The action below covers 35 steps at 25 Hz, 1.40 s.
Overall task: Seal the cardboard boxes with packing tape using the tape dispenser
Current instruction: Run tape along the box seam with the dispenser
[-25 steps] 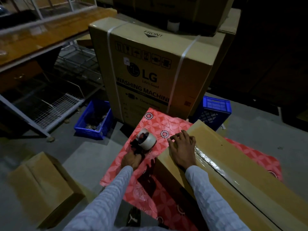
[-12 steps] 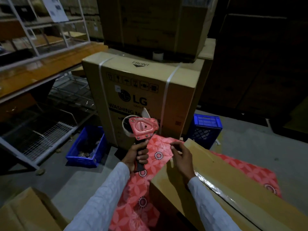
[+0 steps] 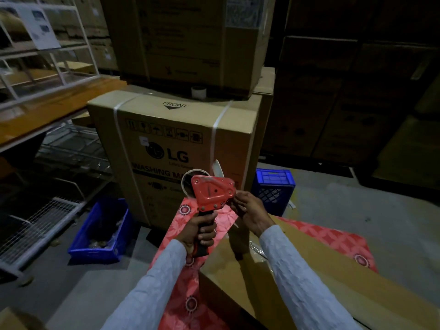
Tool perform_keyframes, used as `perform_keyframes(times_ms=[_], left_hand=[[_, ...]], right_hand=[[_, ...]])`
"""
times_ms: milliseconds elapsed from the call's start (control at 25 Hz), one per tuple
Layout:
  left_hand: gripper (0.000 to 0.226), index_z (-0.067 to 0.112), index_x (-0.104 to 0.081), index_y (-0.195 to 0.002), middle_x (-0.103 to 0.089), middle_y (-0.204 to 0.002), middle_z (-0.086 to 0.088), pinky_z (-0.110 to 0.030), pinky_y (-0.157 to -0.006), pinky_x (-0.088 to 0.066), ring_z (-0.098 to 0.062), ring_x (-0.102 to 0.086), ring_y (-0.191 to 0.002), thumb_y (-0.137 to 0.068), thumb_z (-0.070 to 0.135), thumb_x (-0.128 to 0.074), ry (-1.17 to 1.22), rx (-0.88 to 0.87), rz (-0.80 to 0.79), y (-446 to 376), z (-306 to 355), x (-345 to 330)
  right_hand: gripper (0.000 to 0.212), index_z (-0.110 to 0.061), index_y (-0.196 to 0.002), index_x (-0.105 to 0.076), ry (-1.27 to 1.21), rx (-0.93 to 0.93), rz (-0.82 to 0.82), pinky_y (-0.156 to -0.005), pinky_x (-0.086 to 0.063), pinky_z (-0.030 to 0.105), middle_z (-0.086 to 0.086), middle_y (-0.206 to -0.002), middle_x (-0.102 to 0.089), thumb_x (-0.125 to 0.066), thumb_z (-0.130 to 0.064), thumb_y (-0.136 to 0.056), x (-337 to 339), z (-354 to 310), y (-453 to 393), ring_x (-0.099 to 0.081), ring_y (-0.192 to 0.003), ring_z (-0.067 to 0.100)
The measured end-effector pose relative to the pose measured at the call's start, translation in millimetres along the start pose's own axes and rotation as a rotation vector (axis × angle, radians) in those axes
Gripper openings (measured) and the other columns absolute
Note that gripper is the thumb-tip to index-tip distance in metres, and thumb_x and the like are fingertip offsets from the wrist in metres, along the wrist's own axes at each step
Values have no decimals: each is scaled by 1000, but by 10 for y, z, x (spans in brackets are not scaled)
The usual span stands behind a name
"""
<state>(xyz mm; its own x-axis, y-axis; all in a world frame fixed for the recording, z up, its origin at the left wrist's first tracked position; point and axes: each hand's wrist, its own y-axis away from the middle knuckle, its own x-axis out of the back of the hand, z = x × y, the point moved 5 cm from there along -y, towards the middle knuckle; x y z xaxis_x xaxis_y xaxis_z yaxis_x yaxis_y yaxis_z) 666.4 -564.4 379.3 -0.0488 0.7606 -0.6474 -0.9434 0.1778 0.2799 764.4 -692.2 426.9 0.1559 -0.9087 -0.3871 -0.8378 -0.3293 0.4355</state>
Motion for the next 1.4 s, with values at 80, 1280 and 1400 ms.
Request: perform_keyframes(times_ms=[80,1280,1400], left_hand=[[50,18,-44,-56,-29,-42,6,-17,-36,-23,-6,-28,-29,-71,30,-91,-27,-5,8,-2,29,-21],[14,7,-71,-101,-65,-74,-19,-36,-57,-46,-26,-58,-61,-88,4,-66,-673,-179,335,97,-62,-344],[11,6,-70,-96,-60,-65,-14,-37,-55,-41,-23,-53,-55,-87,4,-65,-682,-163,378,133,-93,-303]], right_hand=[[10,-1,-103,-67,-32,-16,18,-73,-59,28,15,-96,-74,-58,-3,-99,66,48,-15,-71,-88,24],[14,-4,-101,-77,947,432,211,-75,-59,30,10,-95,-75,-67,3,-93,578,-236,-537,-72,-85,21],[14,-4,-99,-77,1074,503,280,-78,-56,32,8,-93,-75,-68,2,-91,513,-299,-632,-71,-88,20]])
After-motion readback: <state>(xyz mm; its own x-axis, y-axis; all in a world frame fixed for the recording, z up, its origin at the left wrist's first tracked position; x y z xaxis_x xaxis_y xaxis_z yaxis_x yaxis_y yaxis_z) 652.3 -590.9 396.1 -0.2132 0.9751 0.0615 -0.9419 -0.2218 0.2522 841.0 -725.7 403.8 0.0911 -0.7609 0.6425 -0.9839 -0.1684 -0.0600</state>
